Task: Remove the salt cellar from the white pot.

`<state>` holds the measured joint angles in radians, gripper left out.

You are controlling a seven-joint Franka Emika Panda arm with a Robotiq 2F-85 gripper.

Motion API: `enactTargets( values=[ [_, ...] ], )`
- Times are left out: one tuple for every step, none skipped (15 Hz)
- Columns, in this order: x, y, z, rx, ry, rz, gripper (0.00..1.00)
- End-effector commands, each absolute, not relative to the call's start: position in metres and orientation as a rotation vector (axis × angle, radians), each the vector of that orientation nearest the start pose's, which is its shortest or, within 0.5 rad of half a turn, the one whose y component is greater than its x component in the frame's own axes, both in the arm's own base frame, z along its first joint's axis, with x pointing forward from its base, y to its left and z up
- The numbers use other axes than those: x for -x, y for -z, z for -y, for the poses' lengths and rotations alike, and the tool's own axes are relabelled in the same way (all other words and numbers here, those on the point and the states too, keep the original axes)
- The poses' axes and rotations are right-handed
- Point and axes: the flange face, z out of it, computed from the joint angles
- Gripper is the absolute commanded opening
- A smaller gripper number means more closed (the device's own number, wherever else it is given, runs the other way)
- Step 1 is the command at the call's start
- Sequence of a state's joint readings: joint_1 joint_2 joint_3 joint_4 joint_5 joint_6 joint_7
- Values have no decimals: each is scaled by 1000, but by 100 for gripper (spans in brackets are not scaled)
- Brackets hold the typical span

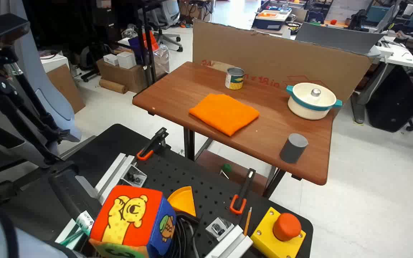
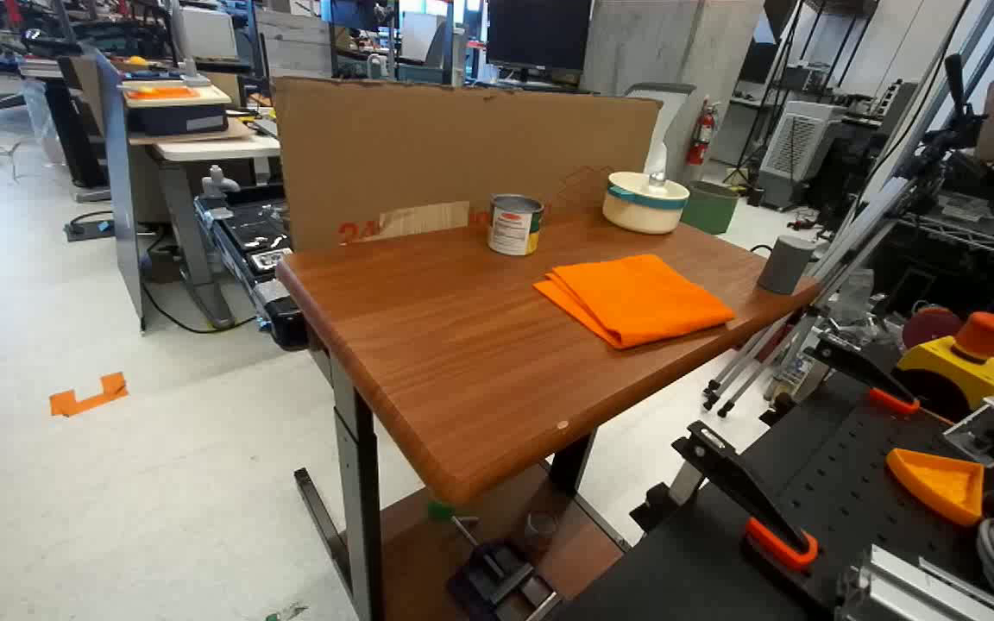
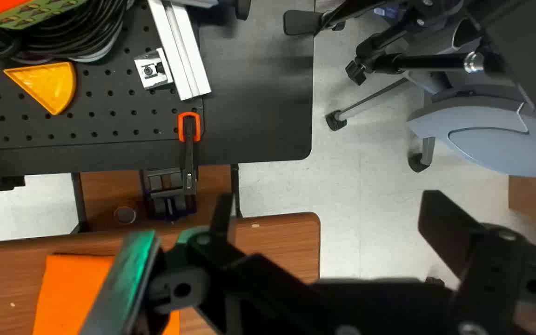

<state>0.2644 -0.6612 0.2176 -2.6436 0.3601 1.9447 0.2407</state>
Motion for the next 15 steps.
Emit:
enactTargets(
  values=[
    [-295, -441, -180, 2962, -153, 80, 100],
    [-295, -442, -180, 2962, -152, 80, 100],
    [-295, -442, -180, 2962, -152, 80, 100],
    [-295, -442, -180, 2962, -152, 80, 100],
    [-295, -442, -180, 2962, -152, 80, 100],
    [-295, -442, -180, 2962, -152, 80, 100],
    [-295, -442, -180, 2962, -152, 80, 100],
    [-295, -442, -180, 2962, -152, 80, 100],
    [-298, -443, -179, 2952, -148, 53, 100],
    [-311, -448, -174, 2948, -156, 7, 100],
    [-320, -453, -168, 2935, -141, -12, 100],
    [-334, -462, -156, 2915, -113, -47, 100],
    [-348, -470, -144, 2895, -77, -83, 100],
    [-365, -482, -128, 2867, -19, -119, 100],
    [-379, -491, -117, 2855, 27, -138, 100]
  ],
)
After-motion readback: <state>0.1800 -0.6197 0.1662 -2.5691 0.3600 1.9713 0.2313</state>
